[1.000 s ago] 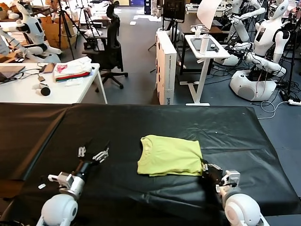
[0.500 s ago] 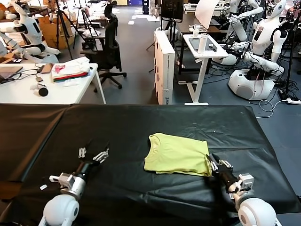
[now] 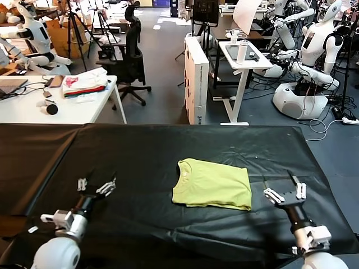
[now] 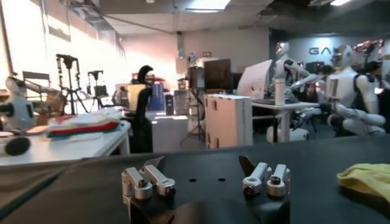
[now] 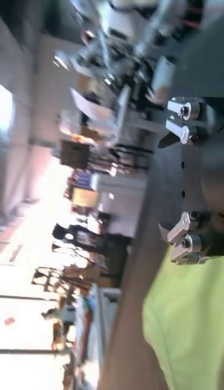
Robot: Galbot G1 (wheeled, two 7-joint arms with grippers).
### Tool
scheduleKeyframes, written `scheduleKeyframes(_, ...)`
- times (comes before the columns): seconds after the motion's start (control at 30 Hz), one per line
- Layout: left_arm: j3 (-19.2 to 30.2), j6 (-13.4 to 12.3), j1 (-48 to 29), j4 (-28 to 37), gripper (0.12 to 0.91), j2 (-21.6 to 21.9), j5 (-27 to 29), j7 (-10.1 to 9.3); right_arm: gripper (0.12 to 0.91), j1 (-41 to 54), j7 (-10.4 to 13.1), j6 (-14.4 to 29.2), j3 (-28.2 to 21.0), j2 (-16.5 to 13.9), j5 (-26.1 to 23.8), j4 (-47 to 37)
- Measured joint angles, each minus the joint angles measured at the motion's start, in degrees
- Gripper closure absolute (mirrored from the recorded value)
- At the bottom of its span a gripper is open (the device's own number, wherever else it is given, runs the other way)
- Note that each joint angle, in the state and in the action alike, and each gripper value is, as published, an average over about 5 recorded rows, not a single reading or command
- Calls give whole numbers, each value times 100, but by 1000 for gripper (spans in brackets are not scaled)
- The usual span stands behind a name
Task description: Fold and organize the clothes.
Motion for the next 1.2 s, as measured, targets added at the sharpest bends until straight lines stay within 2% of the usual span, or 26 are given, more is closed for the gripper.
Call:
scheduleKeyframes(0.13,-216,40,482,-305,123,182,-81,-63,118,-420,215,180,164,147,-82,119)
scheduleKeyframes(0.33,-524,-31,1378,-673,123,171,-132,-170,118,-1046,299,326,229,314,-266,300)
scheduleKeyframes(0.63,-889,-153,2473,-924,123,111,-91,-24,118,-1691,303,179,165,405,-412,460)
scheduleKeyframes(0.77,-938,-133,2649,-988,123,61,-95,-112,118,-1751,260,31,89,426,-408,528)
scheduleKeyframes(0.97,-954,-109,2728,-1116,123,19,-84,-124,118,-1712,87,-293,-23,466,-333,561)
scheduleKeyframes(1.2,-958,-16,2726,-1129,123,59,-121,-157,118,-1625,68,-539,-160,583,-283,579)
